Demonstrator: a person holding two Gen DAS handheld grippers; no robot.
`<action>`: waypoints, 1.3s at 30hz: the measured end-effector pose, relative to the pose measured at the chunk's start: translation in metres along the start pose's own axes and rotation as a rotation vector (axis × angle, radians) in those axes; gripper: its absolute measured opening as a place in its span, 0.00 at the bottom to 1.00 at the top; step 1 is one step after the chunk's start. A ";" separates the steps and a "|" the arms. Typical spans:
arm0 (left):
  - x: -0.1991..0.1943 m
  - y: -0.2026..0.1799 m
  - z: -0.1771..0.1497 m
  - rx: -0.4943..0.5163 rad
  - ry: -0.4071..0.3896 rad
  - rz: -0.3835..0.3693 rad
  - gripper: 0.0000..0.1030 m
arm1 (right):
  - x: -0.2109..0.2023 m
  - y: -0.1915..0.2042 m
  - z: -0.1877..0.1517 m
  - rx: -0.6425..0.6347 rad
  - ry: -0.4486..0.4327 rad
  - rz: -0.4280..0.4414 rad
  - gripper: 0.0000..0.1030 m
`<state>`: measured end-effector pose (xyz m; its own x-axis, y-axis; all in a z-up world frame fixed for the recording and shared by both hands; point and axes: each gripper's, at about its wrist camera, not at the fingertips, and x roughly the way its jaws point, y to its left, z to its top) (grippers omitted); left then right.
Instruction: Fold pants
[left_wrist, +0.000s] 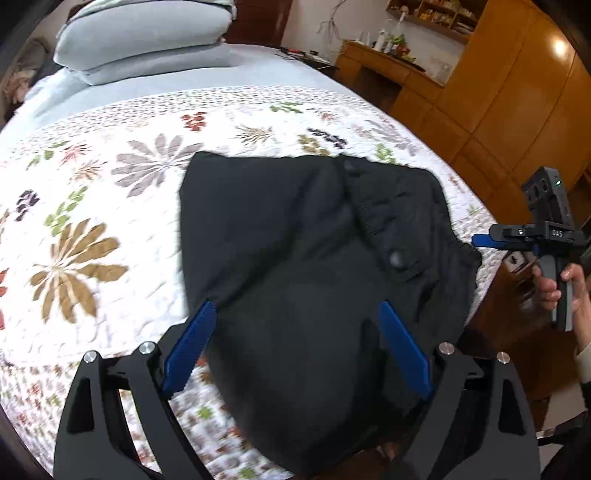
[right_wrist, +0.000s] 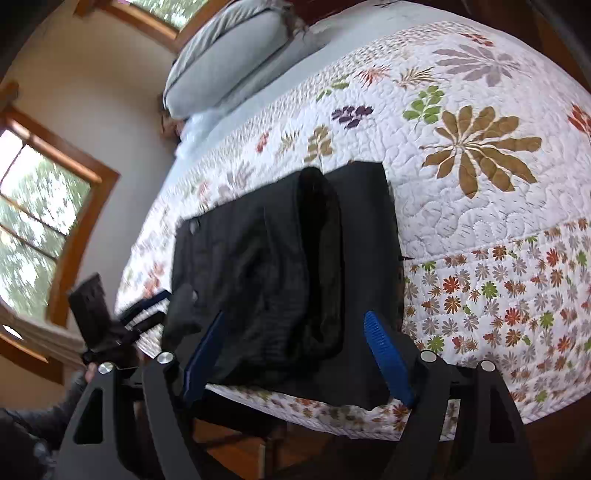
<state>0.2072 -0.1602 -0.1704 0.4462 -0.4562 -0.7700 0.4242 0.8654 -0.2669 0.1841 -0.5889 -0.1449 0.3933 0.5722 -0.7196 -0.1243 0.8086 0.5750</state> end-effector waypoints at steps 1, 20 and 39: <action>0.001 0.002 -0.002 -0.002 0.005 0.013 0.87 | 0.005 0.003 -0.001 -0.008 0.011 -0.004 0.76; 0.027 0.011 -0.004 -0.066 0.040 0.055 0.91 | 0.007 0.001 -0.027 0.020 0.080 -0.013 0.25; -0.036 0.069 -0.033 -0.341 0.078 -0.111 0.91 | -0.029 -0.049 -0.026 0.258 0.010 0.130 0.96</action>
<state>0.1949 -0.0773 -0.1805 0.3447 -0.5453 -0.7641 0.1736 0.8369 -0.5190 0.1551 -0.6414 -0.1623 0.3802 0.6714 -0.6362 0.0629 0.6675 0.7420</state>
